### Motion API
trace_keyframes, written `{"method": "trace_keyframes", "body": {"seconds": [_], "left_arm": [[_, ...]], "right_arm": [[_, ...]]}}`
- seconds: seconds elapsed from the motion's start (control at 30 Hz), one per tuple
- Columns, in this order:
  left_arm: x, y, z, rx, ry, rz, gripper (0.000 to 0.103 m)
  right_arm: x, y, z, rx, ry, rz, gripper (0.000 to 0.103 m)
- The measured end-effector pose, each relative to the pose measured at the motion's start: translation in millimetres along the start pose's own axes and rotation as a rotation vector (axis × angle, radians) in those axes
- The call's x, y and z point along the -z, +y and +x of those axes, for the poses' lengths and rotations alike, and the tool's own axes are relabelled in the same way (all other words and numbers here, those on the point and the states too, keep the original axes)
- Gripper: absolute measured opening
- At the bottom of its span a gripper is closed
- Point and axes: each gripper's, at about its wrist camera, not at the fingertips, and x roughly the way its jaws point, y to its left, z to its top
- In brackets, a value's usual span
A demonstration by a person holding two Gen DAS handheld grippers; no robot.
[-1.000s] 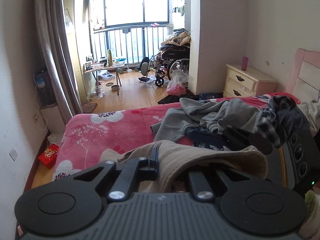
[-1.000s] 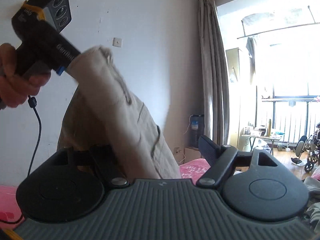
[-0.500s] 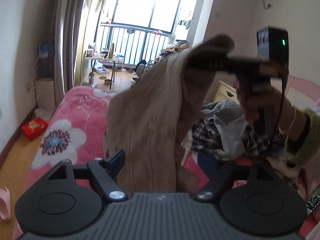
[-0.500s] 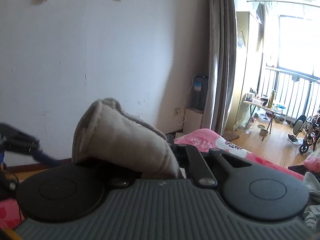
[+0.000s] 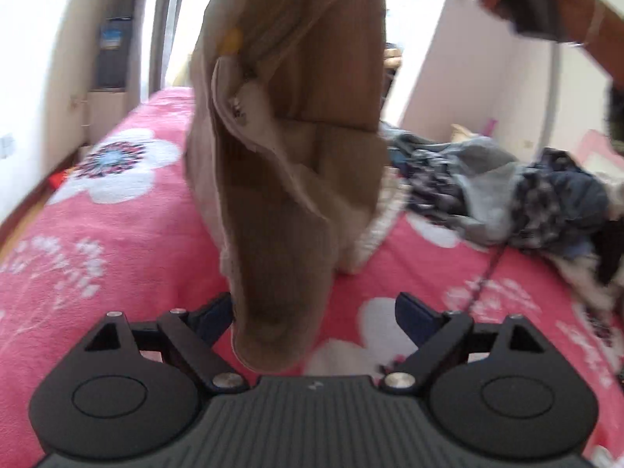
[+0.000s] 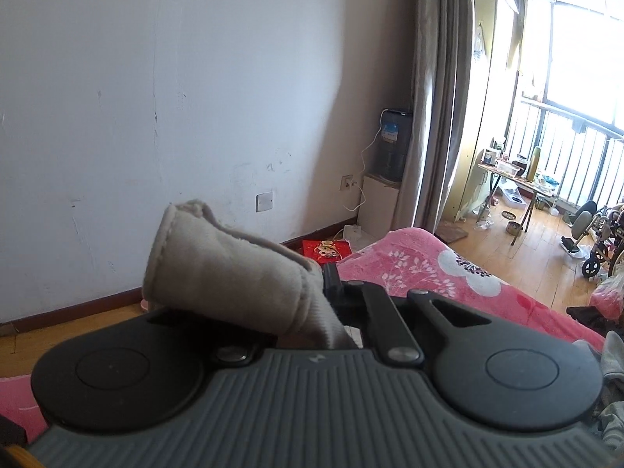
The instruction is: Fold clothes
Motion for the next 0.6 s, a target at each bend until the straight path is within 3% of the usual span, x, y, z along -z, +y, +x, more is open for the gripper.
{"method": "trace_keyframes", "body": {"seconds": [0.23,0.43,0.53,0.6], "left_arm": [[-2.1,25.4,5.2,-0.103,-0.029,-0.079,0.090],[-3.6,19.5,31.4,-0.088,0.023,-0.054,0.086],[-3.2,21.8,43.2,-0.088,0.048,-0.100,0.058],[-5.4,28.0,47.3,-0.100,0.074,-0.144,0.030]], "right_arm": [[9.3,5.3,-24.8,-0.012,-0.048,0.065,0.003],[22.8,-6.5,-35.3,-0.022,-0.062,0.116,0.003],[29.8,-10.2,-39.6,-0.017,-0.063,0.121,0.003],[35.3,-16.1,-43.0,-0.004,-0.061,0.125,0.003]]}}
